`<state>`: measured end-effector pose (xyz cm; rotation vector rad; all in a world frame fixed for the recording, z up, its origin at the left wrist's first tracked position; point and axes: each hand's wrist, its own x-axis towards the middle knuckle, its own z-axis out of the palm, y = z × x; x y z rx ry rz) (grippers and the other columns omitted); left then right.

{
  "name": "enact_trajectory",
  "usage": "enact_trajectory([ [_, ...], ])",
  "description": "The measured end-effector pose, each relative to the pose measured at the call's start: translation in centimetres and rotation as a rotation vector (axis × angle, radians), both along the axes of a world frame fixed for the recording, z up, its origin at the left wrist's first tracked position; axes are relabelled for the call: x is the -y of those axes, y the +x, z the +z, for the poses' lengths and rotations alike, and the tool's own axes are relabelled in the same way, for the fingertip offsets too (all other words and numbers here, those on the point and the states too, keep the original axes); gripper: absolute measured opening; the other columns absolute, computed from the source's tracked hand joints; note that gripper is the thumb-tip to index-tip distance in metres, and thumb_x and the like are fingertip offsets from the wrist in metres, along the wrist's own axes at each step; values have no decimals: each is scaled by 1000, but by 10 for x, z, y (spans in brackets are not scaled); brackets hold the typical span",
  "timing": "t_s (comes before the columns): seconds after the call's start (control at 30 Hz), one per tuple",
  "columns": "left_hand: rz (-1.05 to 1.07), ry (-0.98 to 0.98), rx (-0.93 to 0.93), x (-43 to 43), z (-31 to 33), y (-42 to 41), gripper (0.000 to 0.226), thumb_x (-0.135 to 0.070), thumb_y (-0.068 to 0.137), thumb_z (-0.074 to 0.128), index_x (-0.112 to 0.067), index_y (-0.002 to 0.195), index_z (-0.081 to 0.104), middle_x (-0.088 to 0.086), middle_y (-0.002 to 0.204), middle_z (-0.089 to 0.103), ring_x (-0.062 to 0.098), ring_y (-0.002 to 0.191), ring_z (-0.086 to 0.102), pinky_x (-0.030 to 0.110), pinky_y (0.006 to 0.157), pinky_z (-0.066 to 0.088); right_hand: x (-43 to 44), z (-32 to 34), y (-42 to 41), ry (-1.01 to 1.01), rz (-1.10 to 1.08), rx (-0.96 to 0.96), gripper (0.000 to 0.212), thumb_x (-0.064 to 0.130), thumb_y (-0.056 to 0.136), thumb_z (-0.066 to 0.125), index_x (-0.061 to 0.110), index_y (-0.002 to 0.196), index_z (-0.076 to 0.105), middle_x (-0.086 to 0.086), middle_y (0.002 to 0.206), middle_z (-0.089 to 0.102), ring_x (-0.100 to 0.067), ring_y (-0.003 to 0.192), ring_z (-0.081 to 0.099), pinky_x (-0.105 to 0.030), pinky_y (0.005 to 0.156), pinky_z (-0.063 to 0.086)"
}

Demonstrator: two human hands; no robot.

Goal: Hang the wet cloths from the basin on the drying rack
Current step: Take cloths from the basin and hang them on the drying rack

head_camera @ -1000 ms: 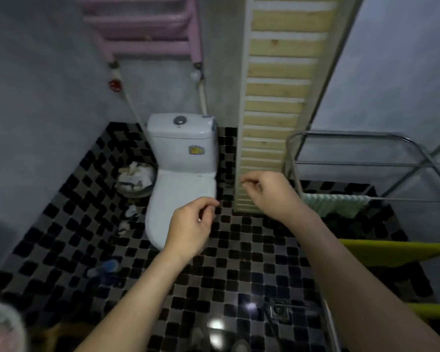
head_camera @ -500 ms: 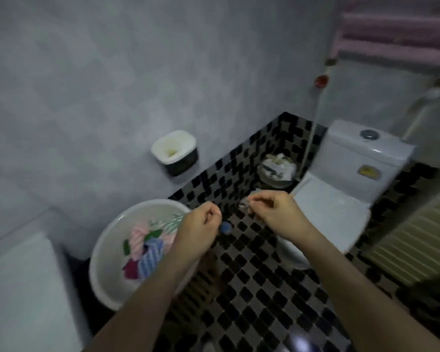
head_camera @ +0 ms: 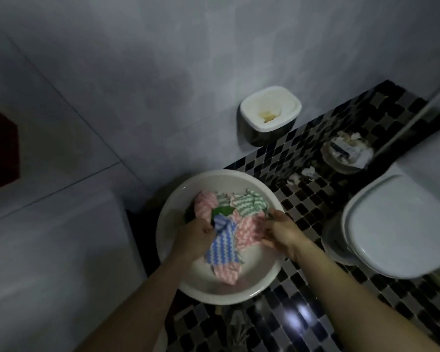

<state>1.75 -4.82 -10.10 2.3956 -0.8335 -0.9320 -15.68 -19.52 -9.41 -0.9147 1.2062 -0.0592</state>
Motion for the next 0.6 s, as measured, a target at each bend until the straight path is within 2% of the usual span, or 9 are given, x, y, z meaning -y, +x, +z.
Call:
enact_trajectory([
  [0.07, -30, 58, 3, 1, -7, -3, 40, -38, 85, 64, -12, 60, 49, 10, 63, 59, 30, 70, 62, 31, 57, 35, -2, -14, 9, -102, 62, -57, 50, 13, 91, 62, 21, 135, 39, -14, 115, 63, -31, 85, 71, -50, 75, 59],
  [0.13, -46, 146, -24, 4, -17, -4, 41, -47, 83, 66, -12, 65, 59, 7, 66, 64, 22, 66, 61, 29, 55, 35, -4, -17, 20, -153, 69, -77, 49, 6, 93, 57, 27, 132, 35, -15, 106, 63, -34, 81, 69, -52, 72, 57],
  [0.2, -36, 197, -100, 8, -27, -2, 38, -46, 79, 71, -9, 73, 69, 11, 73, 70, 23, 68, 65, 30, 57, 42, -6, -22, 28, -160, 11, -61, 41, -5, 91, 54, 15, 125, 38, -15, 84, 60, -29, 64, 61, -42, 57, 52],
  [0.3, 47, 126, -167, 13, -33, 0, 15, -24, 76, 77, -10, 82, 74, 9, 80, 69, 22, 74, 64, 29, 64, 45, -4, -29, 37, -131, -149, -102, 21, -5, 87, 61, 6, 104, 55, -14, 68, 59, -19, 44, 55, -24, 41, 43],
  [0.33, 102, 80, -161, 14, -34, 1, 13, -17, 75, 76, -10, 85, 74, 7, 80, 68, 21, 76, 63, 28, 65, 44, -1, -32, 38, -99, -177, -113, 11, -2, 87, 63, 5, 94, 59, -13, 60, 59, -16, 38, 51, -22, 39, 41],
  [0.4, 214, -6, -131, 15, -29, 8, 10, -8, 72, 73, -14, 74, 67, 4, 72, 63, 19, 70, 58, 25, 59, 37, 5, -31, 38, -25, -176, -104, 7, 6, 85, 68, 6, 81, 61, -9, 51, 55, -15, 37, 44, -20, 38, 36],
  [0.5, 328, -72, -82, 11, -26, 23, 27, 3, 68, 67, -17, 58, 51, -1, 57, 54, 19, 60, 50, 27, 55, 37, 10, -17, 36, 27, -165, -61, 11, 17, 82, 73, 10, 83, 65, -7, 53, 51, -15, 44, 42, -17, 33, 30],
  [0.6, 300, -115, 1, 9, -23, 32, 31, 10, 67, 54, -16, 56, 42, -2, 53, 45, 21, 61, 47, 32, 57, 34, 12, -4, 32, 46, -125, 10, 18, 27, 81, 75, 15, 76, 62, -6, 52, 51, -15, 44, 37, -16, 33, 24],
])
